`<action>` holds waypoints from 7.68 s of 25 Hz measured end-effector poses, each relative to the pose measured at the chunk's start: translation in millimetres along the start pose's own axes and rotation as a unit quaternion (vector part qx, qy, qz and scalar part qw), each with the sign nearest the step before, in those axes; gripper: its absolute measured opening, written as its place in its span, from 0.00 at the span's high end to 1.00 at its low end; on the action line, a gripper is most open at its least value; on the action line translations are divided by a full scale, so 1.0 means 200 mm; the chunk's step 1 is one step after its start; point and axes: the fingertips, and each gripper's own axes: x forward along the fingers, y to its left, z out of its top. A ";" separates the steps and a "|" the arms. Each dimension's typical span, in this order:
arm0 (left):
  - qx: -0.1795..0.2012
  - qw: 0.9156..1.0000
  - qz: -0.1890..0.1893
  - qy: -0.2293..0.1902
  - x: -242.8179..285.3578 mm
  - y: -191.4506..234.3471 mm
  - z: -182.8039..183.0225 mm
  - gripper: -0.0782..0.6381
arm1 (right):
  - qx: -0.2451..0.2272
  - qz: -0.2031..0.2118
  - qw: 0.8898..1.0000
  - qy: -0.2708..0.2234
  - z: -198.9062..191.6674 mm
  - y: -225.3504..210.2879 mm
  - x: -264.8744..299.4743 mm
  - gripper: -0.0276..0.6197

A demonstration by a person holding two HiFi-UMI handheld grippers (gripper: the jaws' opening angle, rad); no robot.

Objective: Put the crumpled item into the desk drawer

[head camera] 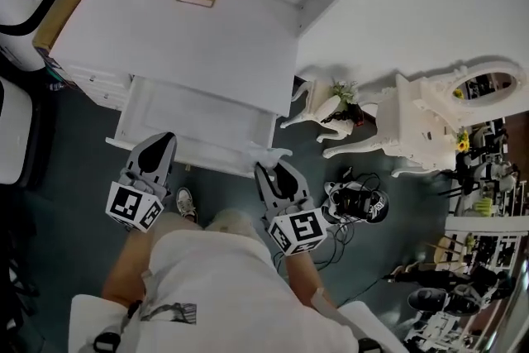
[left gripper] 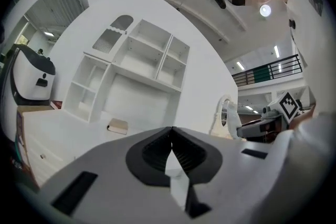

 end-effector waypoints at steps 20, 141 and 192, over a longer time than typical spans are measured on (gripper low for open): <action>0.026 0.999 -0.019 -0.015 0.46 -0.08 0.08 0.87 | 0.002 0.028 1.000 -0.012 0.06 -0.42 0.33 0.76; -0.001 0.998 -0.013 0.062 0.35 -0.01 -0.23 0.87 | 0.036 0.018 0.935 0.353 -1.30 -0.57 0.88 0.83; 0.140 0.983 0.084 -0.087 0.47 -0.14 0.71 0.87 | 0.061 -0.029 0.976 -0.207 0.79 -1.16 -0.11 0.94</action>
